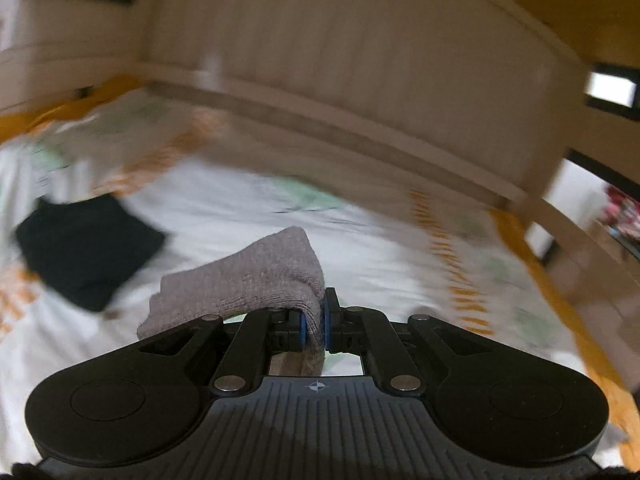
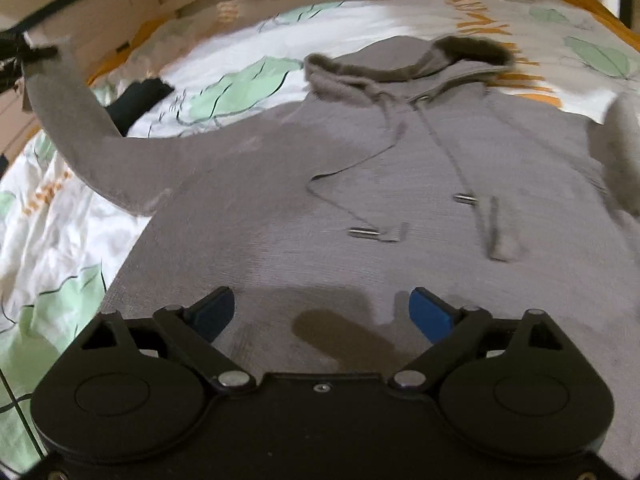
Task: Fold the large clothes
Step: 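Grasp the grey hoodie's sleeve cuff with the left gripper and lift it, then lay the sleeve across the hoodie body and open the left gripper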
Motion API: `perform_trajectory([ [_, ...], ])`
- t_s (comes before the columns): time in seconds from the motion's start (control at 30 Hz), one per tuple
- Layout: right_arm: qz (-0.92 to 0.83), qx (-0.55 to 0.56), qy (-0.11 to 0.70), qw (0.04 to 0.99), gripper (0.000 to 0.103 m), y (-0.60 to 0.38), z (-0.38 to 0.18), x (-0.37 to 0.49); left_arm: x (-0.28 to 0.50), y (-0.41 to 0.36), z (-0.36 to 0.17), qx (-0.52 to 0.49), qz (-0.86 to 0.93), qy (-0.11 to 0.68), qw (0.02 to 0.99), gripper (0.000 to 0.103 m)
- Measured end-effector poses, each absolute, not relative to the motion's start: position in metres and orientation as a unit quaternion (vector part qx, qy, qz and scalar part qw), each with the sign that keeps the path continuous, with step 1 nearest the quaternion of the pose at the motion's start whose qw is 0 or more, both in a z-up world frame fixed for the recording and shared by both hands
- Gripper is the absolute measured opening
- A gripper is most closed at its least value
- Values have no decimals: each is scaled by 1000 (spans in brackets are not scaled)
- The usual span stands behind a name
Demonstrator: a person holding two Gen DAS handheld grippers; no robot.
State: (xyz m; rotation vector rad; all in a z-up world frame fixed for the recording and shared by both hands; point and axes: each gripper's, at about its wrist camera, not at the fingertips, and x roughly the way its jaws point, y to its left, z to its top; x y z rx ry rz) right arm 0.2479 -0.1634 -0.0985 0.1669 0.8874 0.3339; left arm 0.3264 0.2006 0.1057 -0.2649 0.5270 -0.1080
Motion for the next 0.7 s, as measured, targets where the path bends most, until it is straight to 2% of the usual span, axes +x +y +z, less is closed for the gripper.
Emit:
perform_trajectory([
  [0.2,138,115,421,889,95,-200,-97,226,346,95,94,-98,-141,280,945,7],
  [0.43,104,150,431,884,96,-236,-109,209,365,-17,16,-82,-203,333,917,8],
  [0.6,94,157,430,884,96,-251,-114,200,367,-65,-46,-51,-215,384,897,9],
  [0.63,93,156,429,885,96,-253,-114,199,367,-70,-56,-46,-218,395,891,11],
  [0.7,91,157,428,885,96,-256,-115,199,363,-72,-74,-46,-220,413,883,22],
])
